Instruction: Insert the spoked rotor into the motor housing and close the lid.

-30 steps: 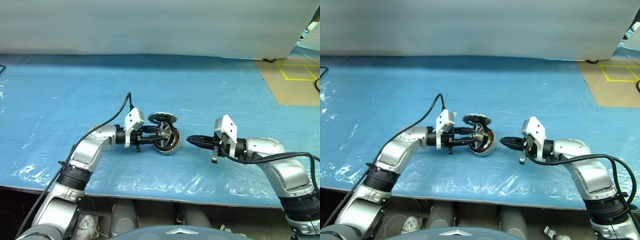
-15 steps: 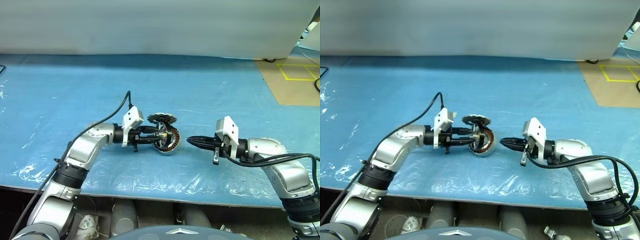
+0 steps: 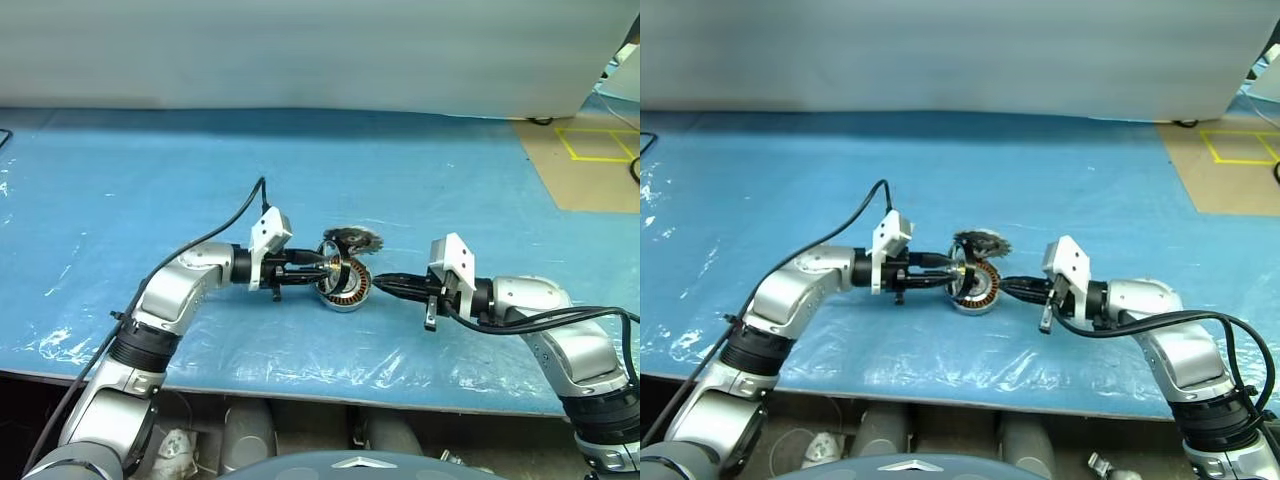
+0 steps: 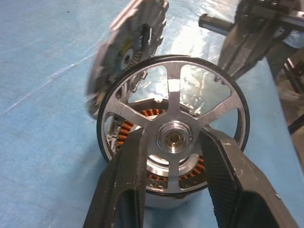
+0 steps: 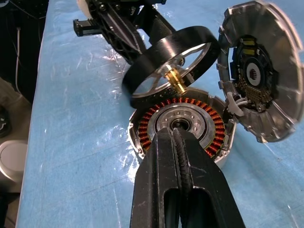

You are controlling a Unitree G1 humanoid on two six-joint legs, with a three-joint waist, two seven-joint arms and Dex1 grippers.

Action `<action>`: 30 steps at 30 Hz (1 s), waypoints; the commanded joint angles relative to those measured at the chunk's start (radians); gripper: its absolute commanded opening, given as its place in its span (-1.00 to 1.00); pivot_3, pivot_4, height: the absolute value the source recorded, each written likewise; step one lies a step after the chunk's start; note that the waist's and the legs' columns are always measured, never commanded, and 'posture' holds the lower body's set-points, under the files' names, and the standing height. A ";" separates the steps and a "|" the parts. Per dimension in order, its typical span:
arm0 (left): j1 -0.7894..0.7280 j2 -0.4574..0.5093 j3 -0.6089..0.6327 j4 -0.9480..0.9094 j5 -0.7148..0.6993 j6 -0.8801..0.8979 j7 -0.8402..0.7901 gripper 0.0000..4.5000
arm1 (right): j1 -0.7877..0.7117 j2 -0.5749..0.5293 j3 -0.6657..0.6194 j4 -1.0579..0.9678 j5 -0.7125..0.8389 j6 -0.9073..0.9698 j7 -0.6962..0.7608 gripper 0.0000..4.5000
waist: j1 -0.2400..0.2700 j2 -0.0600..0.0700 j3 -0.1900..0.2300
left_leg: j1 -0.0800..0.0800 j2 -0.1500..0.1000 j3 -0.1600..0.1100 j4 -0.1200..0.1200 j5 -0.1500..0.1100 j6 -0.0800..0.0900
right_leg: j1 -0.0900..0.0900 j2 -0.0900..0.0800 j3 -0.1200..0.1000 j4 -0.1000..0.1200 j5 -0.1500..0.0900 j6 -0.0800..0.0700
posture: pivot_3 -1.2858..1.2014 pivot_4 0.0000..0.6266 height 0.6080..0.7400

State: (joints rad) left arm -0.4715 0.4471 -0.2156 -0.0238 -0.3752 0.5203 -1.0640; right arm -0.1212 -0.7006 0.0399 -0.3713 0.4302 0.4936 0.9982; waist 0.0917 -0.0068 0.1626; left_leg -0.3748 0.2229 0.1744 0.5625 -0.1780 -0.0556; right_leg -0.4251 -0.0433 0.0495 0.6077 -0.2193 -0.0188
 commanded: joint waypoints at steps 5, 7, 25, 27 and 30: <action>-0.019 0.004 0.013 -0.010 -0.008 0.000 -0.002 -0.26 | -0.006 -0.005 -0.004 -0.035 0.017 -0.001 -0.003 -1.00 | 0.002 0.000 0.000 | 0.000 0.000 0.000 0.000 0.000 0.000 | 0.000 0.000 0.000 0.000 0.000 0.000 | 0.03 -0.52 1.00; -0.020 0.014 0.004 -0.009 -0.001 0.007 -0.009 -0.26 | -0.007 -0.007 -0.007 -0.038 0.022 0.004 -0.001 -1.00 | 0.001 0.000 0.000 | 0.000 0.000 0.000 0.000 0.000 0.000 | 0.000 0.000 0.000 0.000 0.000 0.000 | 0.03 -0.52 1.00; -0.006 0.072 -0.068 0.012 0.069 0.000 -0.035 -0.26 | -0.027 0.000 -0.004 -0.027 0.013 -0.005 -0.006 -1.00 | 0.002 0.000 0.000 | 0.000 0.000 0.000 0.000 0.000 0.000 | 0.000 0.000 0.000 0.000 0.000 0.000 | 0.03 -0.52 1.00; -0.006 0.073 -0.068 0.015 0.073 -0.006 -0.031 -0.06 | -0.029 0.002 -0.003 -0.026 0.011 -0.008 -0.007 -1.00 | 0.002 0.000 0.000 | 0.000 0.000 0.000 0.000 0.000 0.000 | 0.000 0.000 0.000 0.000 0.000 0.000 | 0.03 -0.52 1.00; -0.015 0.060 -0.049 0.026 0.072 -0.017 -0.015 0.34 | -0.033 0.005 0.002 -0.021 0.007 -0.011 -0.009 -1.00 | 0.002 0.000 0.000 | 0.000 0.000 0.000 0.000 0.000 0.000 | 0.000 0.000 0.000 0.000 0.000 0.000 | 0.03 -0.52 1.00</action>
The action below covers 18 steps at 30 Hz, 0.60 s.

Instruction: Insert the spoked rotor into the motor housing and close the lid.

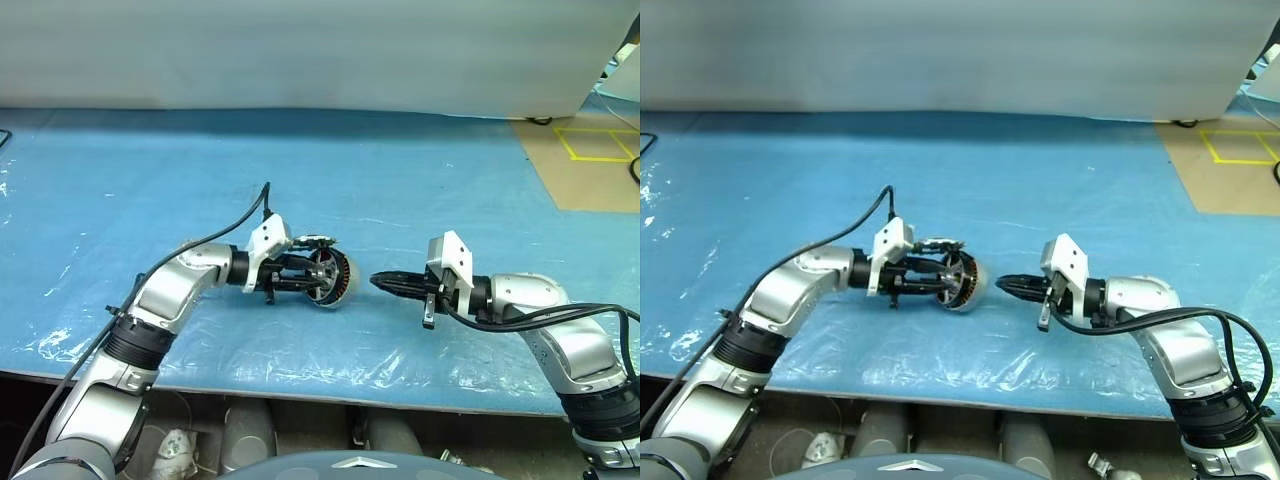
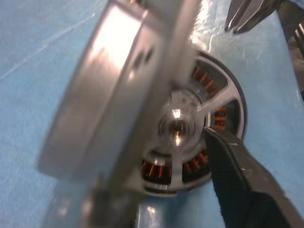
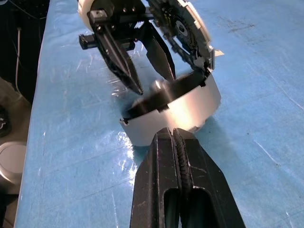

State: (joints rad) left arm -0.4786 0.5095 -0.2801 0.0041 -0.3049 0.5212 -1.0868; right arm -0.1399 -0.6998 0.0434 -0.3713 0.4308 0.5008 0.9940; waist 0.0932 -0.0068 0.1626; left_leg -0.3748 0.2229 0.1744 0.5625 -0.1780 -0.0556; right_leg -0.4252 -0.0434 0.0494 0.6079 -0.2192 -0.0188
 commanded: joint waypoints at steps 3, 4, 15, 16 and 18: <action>-0.028 -0.034 0.051 0.001 -0.020 -0.007 0.041 0.81 | -0.015 0.005 0.001 -0.019 0.005 -0.020 -0.006 -1.00 | 0.001 0.000 0.000 | 0.000 0.000 0.000 0.000 0.000 0.000 | 0.000 0.000 0.000 0.000 0.000 0.000 | 0.03 -0.52 1.00; -0.034 -0.041 0.058 0.003 -0.021 -0.004 0.052 0.97 | -0.015 0.005 0.002 -0.018 0.005 -0.021 -0.006 -1.00 | 0.001 0.000 0.000 | 0.000 0.000 0.000 0.000 0.000 0.000 | 0.000 0.000 0.000 0.000 0.000 0.000 | 0.03 -0.52 1.00; -0.008 -0.088 0.137 -0.045 -0.154 0.042 0.030 0.25 | -0.001 0.005 -0.009 -0.022 0.015 -0.027 -0.010 -1.00 | 0.000 0.000 0.000 | -0.001 0.000 0.000 0.000 0.000 0.000 | 0.000 0.000 0.000 0.000 0.000 0.000 | 0.03 -0.52 1.00; 0.001 -0.084 0.136 -0.050 -0.160 0.042 0.026 0.07 | 0.001 0.004 -0.011 -0.023 0.016 -0.028 -0.011 -1.00 | 0.000 0.000 0.000 | -0.001 0.000 0.000 0.000 0.000 0.000 | 0.000 0.000 0.000 0.000 0.000 0.000 | 0.03 -0.52 1.00; 0.013 -0.083 0.139 -0.054 -0.173 0.048 0.021 -0.24 | 0.002 0.004 -0.013 -0.023 0.017 -0.028 -0.012 -1.00 | 0.001 0.000 0.000 | -0.001 0.000 0.000 0.000 0.000 0.000 | 0.000 0.000 0.000 0.000 0.000 0.000 | 0.03 -0.52 1.00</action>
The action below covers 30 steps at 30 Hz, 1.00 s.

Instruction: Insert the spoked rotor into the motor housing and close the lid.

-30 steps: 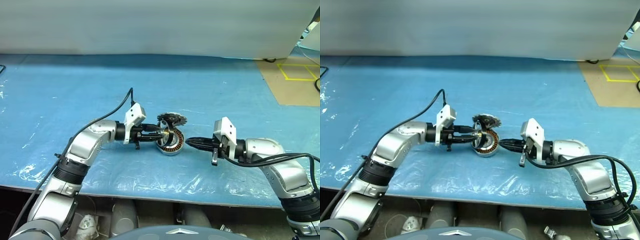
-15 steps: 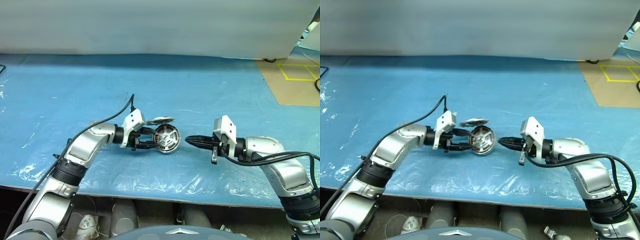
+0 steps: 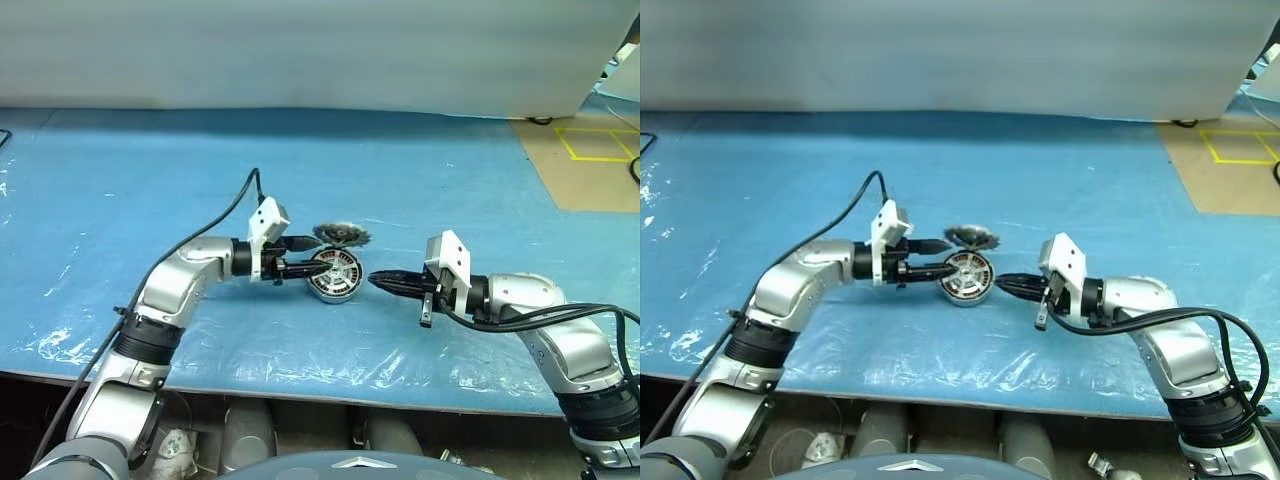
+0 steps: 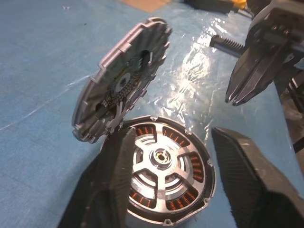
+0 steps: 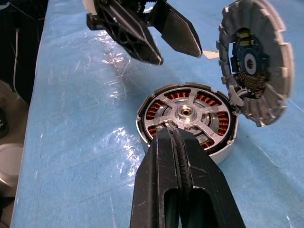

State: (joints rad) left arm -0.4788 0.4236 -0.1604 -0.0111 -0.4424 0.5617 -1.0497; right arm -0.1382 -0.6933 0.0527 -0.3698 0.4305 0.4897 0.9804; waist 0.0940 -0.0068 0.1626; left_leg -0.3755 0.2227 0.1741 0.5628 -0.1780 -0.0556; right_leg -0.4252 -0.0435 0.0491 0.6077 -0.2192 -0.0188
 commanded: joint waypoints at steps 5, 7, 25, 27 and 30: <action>0.032 -0.002 0.011 -0.034 -0.034 -0.005 -0.010 -1.00 | 0.002 -0.002 -0.023 -0.019 0.015 -0.023 0.000 -1.00 | 0.000 0.000 0.000 | 0.000 0.000 0.000 0.000 0.000 0.000 | 0.000 0.000 0.000 0.000 0.000 0.000 | 0.03 -0.52 1.00; 0.034 -0.013 -0.002 -0.031 -0.012 -0.025 0.010 -1.00 | 0.000 -0.001 -0.024 -0.018 0.015 -0.024 -0.001 -1.00 | 0.000 0.000 0.000 | 0.000 0.000 0.000 0.000 0.000 0.000 | 0.000 0.000 0.000 0.000 0.000 0.000 | 0.03 -0.52 1.00; 0.005 -0.111 -0.057 0.089 0.092 -0.165 0.044 -1.00 | 0.106 0.033 -0.067 0.000 -0.037 -0.155 -0.071 -1.00 | 0.001 0.000 0.000 | 0.000 0.000 0.000 0.000 0.000 0.000 | 0.000 0.000 0.000 0.000 0.000 0.000 | 0.03 -0.52 1.00; -0.004 -0.123 -0.059 0.110 0.106 -0.186 0.047 -1.00 | 0.125 0.031 -0.070 0.006 -0.040 -0.169 -0.070 -1.00 | 0.001 0.000 0.000 | 0.000 0.000 0.000 0.000 0.000 0.000 | 0.000 0.000 0.000 -0.001 0.000 0.000 | 0.03 -0.52 1.00; -0.014 -0.136 -0.063 0.132 0.120 -0.204 0.048 -1.00 | 0.140 0.023 -0.068 0.009 -0.047 -0.179 -0.069 -1.00 | 0.000 0.000 0.000 | 0.000 0.000 0.000 0.000 0.000 0.000 | 0.000 0.000 0.000 -0.001 0.000 0.000 | 0.03 -0.52 1.00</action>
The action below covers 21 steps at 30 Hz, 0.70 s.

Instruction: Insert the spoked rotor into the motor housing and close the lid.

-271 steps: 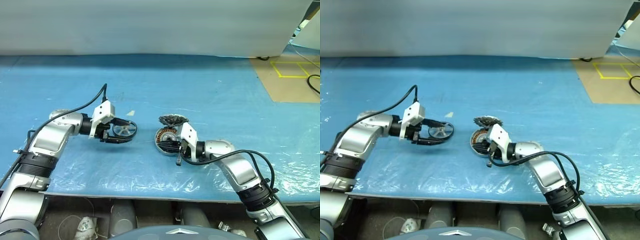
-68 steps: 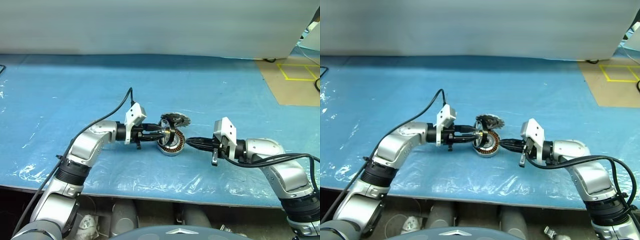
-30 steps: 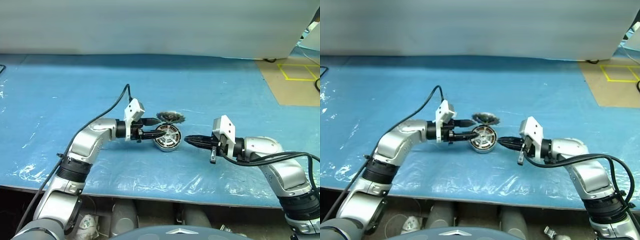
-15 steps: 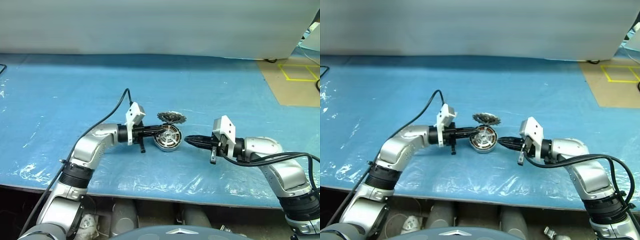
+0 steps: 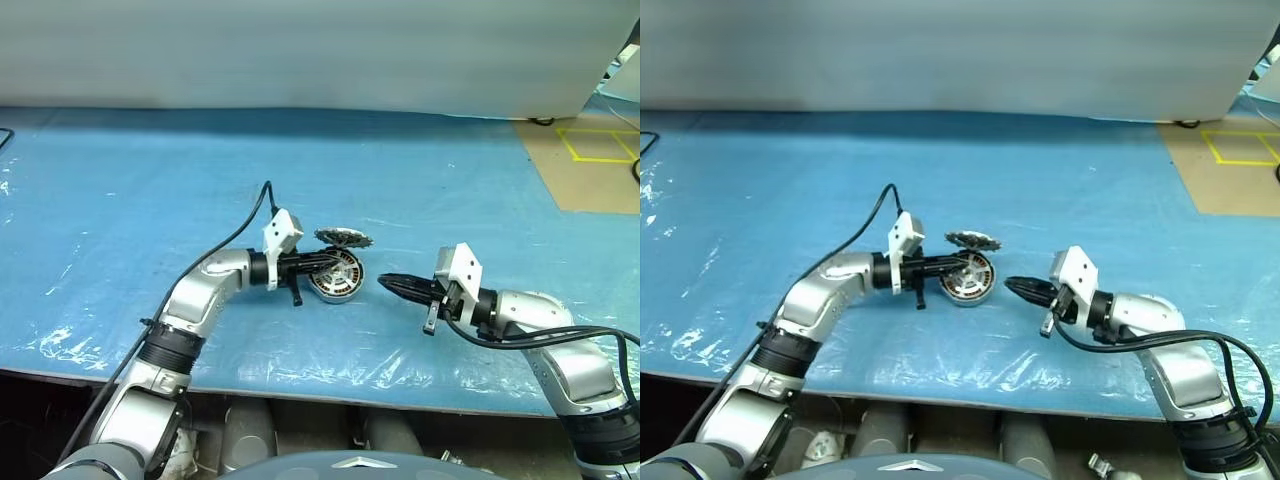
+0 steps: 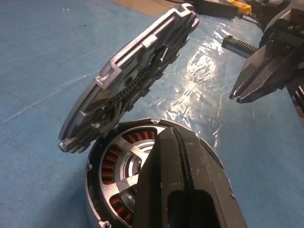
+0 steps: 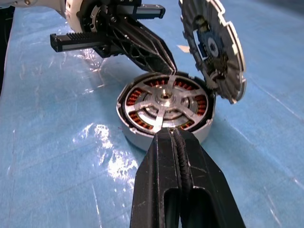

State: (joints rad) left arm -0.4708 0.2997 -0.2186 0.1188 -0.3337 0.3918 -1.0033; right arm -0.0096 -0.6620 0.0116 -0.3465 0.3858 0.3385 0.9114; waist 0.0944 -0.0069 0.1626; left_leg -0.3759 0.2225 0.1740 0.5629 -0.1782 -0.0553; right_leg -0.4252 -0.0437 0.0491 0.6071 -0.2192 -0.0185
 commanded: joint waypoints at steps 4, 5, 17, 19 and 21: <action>-0.037 -0.026 -0.021 0.027 0.034 -0.041 0.012 -1.00 | 0.014 -0.010 -0.024 -0.021 -0.003 -0.027 -0.002 -1.00 | 0.000 0.000 0.000 | 0.000 0.000 0.000 0.000 0.000 0.000 | 0.000 0.000 0.000 0.000 0.000 0.000 | 0.03 -0.52 1.00; -0.038 -0.022 -0.037 0.033 0.053 -0.037 0.014 -1.00 | 0.013 -0.010 -0.023 -0.024 -0.003 -0.024 -0.004 -1.00 | 0.000 0.000 0.000 | 0.000 0.000 0.000 0.000 0.000 0.000 | 0.000 0.000 0.000 0.000 0.000 0.000 | 0.03 -0.52 1.00; -0.030 0.011 -0.121 0.022 0.166 0.030 0.051 -1.00 | -0.028 0.000 0.003 -0.028 -0.005 -0.009 -0.015 -1.00 | 0.000 0.000 0.000 | 0.002 0.000 0.000 0.000 0.000 0.000 | 0.002 0.000 0.000 0.000 0.000 0.000 | 0.03 -0.52 1.00; -0.023 0.010 -0.122 0.014 0.160 0.025 0.047 -1.00 | -0.029 0.001 0.006 -0.028 -0.006 -0.009 -0.014 -1.00 | 0.000 0.000 0.000 | 0.002 0.000 0.000 0.000 0.000 0.000 | 0.002 0.000 0.000 0.000 0.000 0.000 | 0.03 -0.52 1.00; -0.017 -0.006 -0.098 -0.007 0.120 0.023 0.036 -1.00 | -0.030 0.001 0.008 -0.027 -0.006 -0.009 -0.013 -1.00 | 0.000 0.000 0.000 | 0.002 0.000 0.000 0.000 0.000 0.000 | 0.002 0.000 0.000 0.000 0.000 0.000 | 0.03 -0.52 1.00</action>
State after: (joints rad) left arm -0.5086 0.2982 -0.3076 0.1233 -0.1999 0.4015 -0.9542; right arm -0.0285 -0.6638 0.0223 -0.3434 0.3745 0.3361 0.8979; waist 0.0947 -0.0069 0.1625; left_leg -0.3738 0.2222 0.1737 0.5629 -0.1782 -0.0553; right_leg -0.4230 -0.0440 0.0490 0.6071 -0.2193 -0.0184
